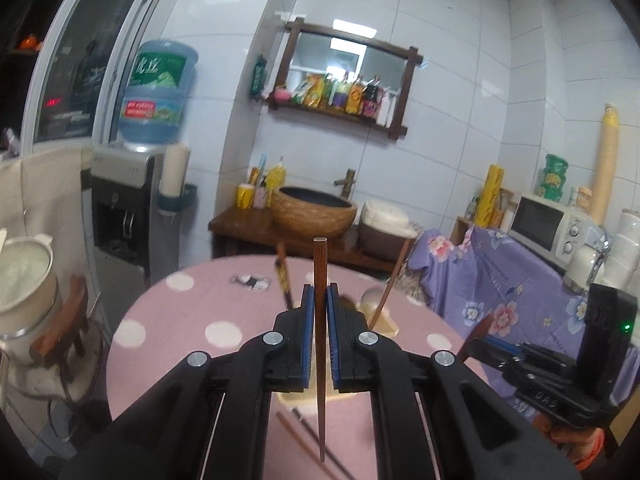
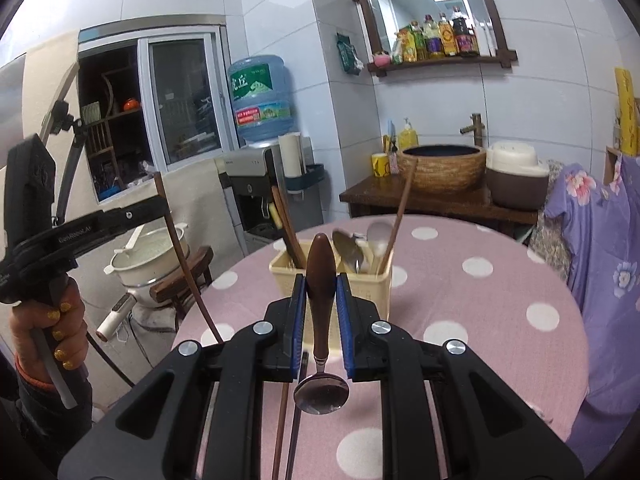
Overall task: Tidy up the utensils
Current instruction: 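Lower the spoon and chopstick into the holder and open both grippers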
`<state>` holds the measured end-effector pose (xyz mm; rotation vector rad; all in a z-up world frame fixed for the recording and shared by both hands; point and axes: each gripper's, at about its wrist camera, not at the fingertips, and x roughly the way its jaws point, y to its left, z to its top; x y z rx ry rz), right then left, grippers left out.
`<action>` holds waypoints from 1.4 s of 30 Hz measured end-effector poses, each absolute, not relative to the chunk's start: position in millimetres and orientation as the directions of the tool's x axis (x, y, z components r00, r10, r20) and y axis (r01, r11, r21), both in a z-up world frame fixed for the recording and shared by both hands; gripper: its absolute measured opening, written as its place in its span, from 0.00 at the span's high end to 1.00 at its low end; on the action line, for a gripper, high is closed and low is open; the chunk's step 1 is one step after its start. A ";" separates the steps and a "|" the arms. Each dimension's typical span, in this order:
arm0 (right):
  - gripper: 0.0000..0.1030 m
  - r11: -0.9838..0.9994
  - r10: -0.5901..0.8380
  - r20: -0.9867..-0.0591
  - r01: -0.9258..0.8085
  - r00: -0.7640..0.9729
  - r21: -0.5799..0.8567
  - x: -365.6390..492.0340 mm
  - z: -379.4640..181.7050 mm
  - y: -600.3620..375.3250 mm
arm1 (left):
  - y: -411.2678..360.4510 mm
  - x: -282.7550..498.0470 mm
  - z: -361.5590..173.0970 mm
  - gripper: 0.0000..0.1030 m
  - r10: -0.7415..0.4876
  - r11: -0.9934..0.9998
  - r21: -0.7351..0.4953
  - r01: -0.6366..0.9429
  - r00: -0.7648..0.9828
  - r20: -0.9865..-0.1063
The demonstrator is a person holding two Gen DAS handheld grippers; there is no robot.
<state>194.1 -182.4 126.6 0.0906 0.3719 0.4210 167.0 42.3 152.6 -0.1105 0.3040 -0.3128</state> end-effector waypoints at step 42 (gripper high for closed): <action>0.84 0.969 0.246 -0.354 -0.240 0.902 0.062 298.9 84.8 -141.4 | -0.2 277.3 97.6 0.93 -0.167 0.985 -0.105 0.139 0.924 -0.344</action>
